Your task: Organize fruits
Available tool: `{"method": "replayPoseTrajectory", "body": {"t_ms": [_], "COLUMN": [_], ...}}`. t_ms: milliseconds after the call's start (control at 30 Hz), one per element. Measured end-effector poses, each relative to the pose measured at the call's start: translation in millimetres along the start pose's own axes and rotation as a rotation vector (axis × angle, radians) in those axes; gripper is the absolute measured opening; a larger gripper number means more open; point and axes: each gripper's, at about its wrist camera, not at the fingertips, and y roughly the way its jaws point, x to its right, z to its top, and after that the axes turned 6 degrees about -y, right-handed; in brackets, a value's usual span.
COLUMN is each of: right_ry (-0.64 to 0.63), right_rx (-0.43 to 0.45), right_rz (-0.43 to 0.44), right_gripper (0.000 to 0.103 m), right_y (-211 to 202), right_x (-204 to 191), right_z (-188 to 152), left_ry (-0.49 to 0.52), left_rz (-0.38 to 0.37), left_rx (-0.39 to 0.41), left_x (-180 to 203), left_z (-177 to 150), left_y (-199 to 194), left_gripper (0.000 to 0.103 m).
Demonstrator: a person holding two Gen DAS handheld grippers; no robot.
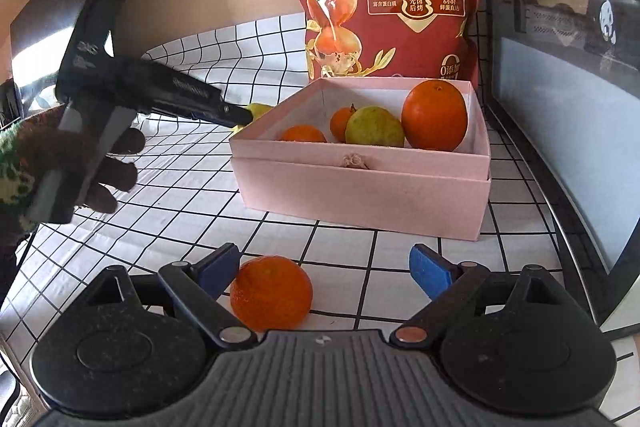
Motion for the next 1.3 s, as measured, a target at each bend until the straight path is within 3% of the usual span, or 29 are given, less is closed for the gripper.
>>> {"method": "replayPoseTrajectory", "body": {"t_ms": [100, 233, 433, 500, 567, 633, 700, 833, 900, 1067, 1133, 1233, 1300], "right_ry": [0.002, 0.001, 0.001, 0.002, 0.003, 0.004, 0.003, 0.003, 0.003, 0.004, 0.004, 0.003, 0.003], "right_rx": [0.001, 0.0, 0.0, -0.001, 0.0, 0.0, 0.001, 0.0, -0.001, -0.001, -0.001, -0.001, -0.002], "right_rz": [-0.001, -0.001, 0.0, 0.002, 0.002, 0.002, 0.001, 0.003, 0.002, 0.002, 0.002, 0.003, 0.004], "right_gripper": [0.092, 0.092, 0.092, 0.092, 0.092, 0.092, 0.092, 0.092, 0.092, 0.092, 0.093, 0.093, 0.093], "right_y": [-0.1, 0.2, 0.2, 0.1, -0.6, -0.6, -0.7, -0.7, -0.8, -0.7, -0.6, -0.2, -0.2], "right_x": [0.0, 0.1, -0.1, -0.2, -0.4, -0.9, -0.8, -0.3, -0.4, 0.1, 0.3, 1.0, 1.3], "right_z": [0.0, 0.2, 0.4, 0.3, -0.3, -0.7, -0.5, -0.5, -0.6, -0.5, -0.5, -0.4, -0.5], "left_ry": [-0.004, 0.001, -0.135, -0.126, -0.114, -0.106, -0.088, -0.064, -0.072, -0.135, -0.154, -0.234, -0.254], "left_rz": [0.066, 0.139, -0.052, -0.09, -0.086, -0.054, -0.016, 0.089, 0.104, 0.073, 0.079, -0.025, -0.045], "left_rx": [0.022, 0.026, -0.023, -0.034, -0.031, -0.023, -0.005, 0.029, 0.031, 0.023, 0.03, 0.057, 0.048], "left_x": [-4.0, -10.1, -27.6, -26.6, -23.5, -22.4, -21.1, -27.0, -34.4, -51.8, -53.6, -57.1, -53.6], "left_z": [2.1, 9.8, 21.8, 21.6, 19.4, 17.7, 17.3, 18.3, 18.8, 17.3, 17.3, 18.2, 20.4], "left_y": [1.5, 9.4, 21.0, 24.7, 26.8, 29.0, 30.4, 26.1, 25.7, 26.3, 24.5, 17.5, 17.5], "left_gripper": [0.034, 0.029, 0.03, 0.035, 0.051, 0.064, 0.07, 0.07, 0.07, 0.07, 0.063, 0.063, 0.063]}}
